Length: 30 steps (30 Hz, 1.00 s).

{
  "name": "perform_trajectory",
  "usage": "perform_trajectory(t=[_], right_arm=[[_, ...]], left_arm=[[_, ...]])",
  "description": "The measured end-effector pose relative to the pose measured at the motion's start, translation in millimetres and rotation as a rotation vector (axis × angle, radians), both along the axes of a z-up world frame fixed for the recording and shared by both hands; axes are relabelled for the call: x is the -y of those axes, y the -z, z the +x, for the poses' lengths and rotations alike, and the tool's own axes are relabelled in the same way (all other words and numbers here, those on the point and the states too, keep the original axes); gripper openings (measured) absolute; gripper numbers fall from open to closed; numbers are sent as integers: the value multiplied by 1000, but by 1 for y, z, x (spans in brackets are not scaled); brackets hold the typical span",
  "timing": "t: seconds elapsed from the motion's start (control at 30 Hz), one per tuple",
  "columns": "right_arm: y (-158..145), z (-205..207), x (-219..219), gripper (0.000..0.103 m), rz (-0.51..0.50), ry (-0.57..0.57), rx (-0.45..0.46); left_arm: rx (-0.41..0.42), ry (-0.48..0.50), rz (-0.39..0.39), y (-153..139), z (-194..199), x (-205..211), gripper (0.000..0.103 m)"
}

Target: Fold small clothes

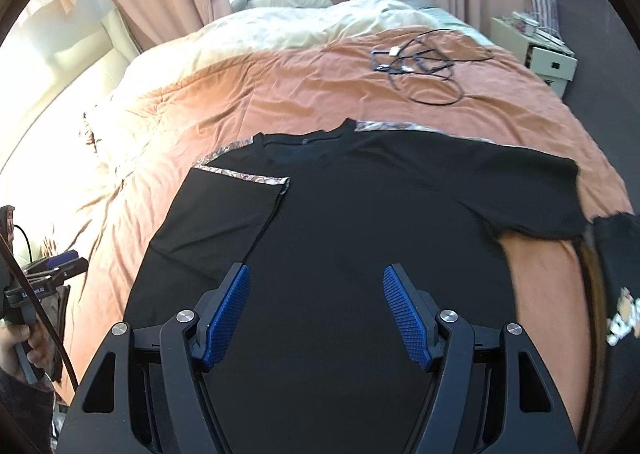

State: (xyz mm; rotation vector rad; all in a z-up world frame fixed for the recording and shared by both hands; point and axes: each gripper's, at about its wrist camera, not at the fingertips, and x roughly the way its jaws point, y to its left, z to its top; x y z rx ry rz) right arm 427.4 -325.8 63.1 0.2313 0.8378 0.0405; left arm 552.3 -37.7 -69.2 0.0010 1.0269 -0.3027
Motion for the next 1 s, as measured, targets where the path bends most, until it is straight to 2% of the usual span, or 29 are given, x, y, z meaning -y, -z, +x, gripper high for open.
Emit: perform_trajectory(t=[0.1,0.23,0.4,0.6,0.7,0.87,1.0], right_arm=[[-15,-33,11,68,-6,13,3],[-36,-75,29,68,-1,44,11],[-61,-126,54,68,-16,114,15],[-87,-169,82,68,-21,178,27],[-94,-181,99,68,-33,197,33],[-91,-177,126,67,-62,206,13],[-85,-160,152,49,-38,197,-5]], left_arm=[[21,15,-14,-15,-19,13,79],[66,34,-38,-38,-46,34,90],[104,71,-52,-64,-74,71,91],[117,127,-85,-86,-99,114,91],[125,166,-84,-92,-104,139,91],[126,209,-79,-93,-99,183,91],[126,232,-83,-89,-83,217,91]])
